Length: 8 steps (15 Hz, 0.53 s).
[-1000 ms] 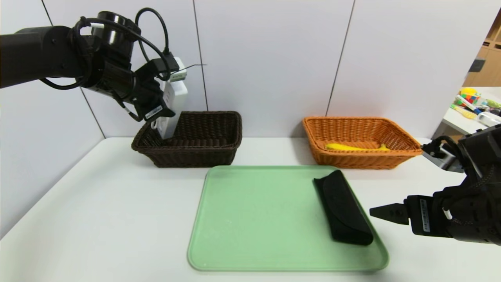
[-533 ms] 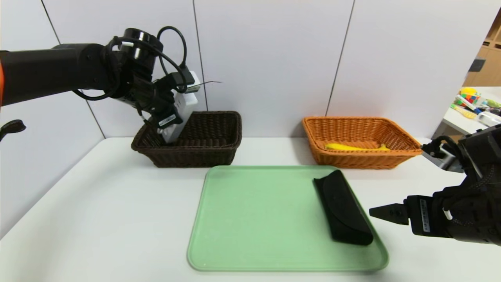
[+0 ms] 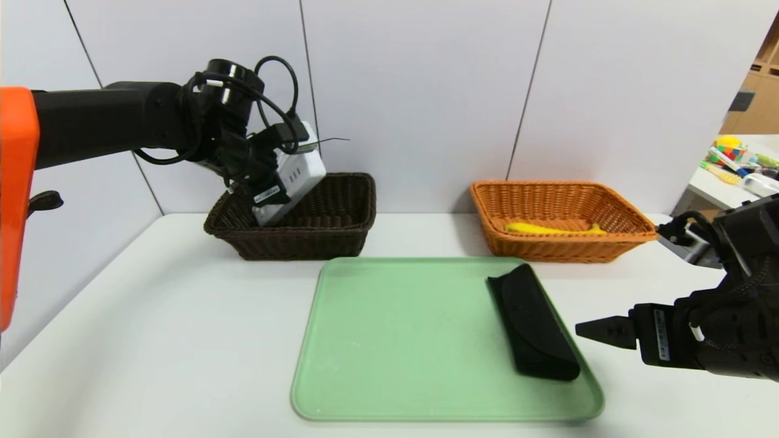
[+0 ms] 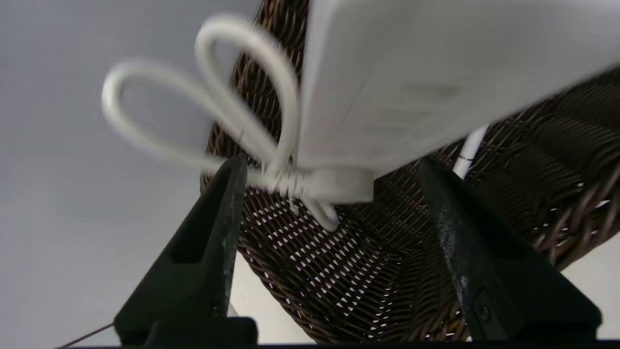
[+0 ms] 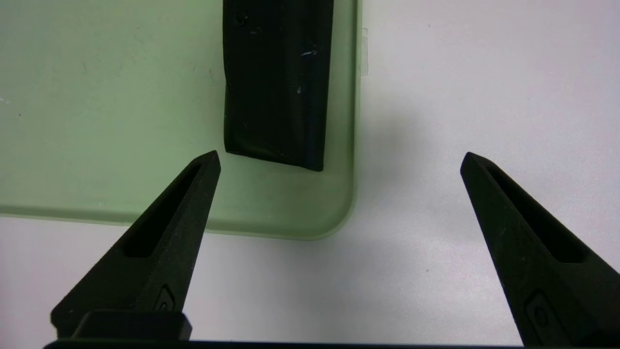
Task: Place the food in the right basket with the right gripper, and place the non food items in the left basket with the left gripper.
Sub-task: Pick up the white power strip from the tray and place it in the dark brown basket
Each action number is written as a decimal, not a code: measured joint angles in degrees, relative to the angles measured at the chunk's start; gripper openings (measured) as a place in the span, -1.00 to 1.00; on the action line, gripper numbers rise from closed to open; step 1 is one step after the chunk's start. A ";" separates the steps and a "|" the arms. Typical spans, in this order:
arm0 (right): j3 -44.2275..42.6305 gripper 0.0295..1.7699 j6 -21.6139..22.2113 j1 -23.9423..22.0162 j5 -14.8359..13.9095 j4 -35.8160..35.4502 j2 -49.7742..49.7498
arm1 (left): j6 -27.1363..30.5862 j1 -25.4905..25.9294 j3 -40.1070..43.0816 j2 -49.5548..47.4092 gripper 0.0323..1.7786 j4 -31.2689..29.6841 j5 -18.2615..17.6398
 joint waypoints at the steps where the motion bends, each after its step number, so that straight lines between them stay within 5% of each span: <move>1: 0.00 0.93 0.02 0.00 0.02 0.00 0.00 | 0.02 0.01 0.00 0.06 0.47 -0.05 0.16; 8: -0.05 0.93 0.00 0.00 0.02 0.00 -0.02 | -0.11 -0.02 0.00 -0.28 0.73 -0.74 0.11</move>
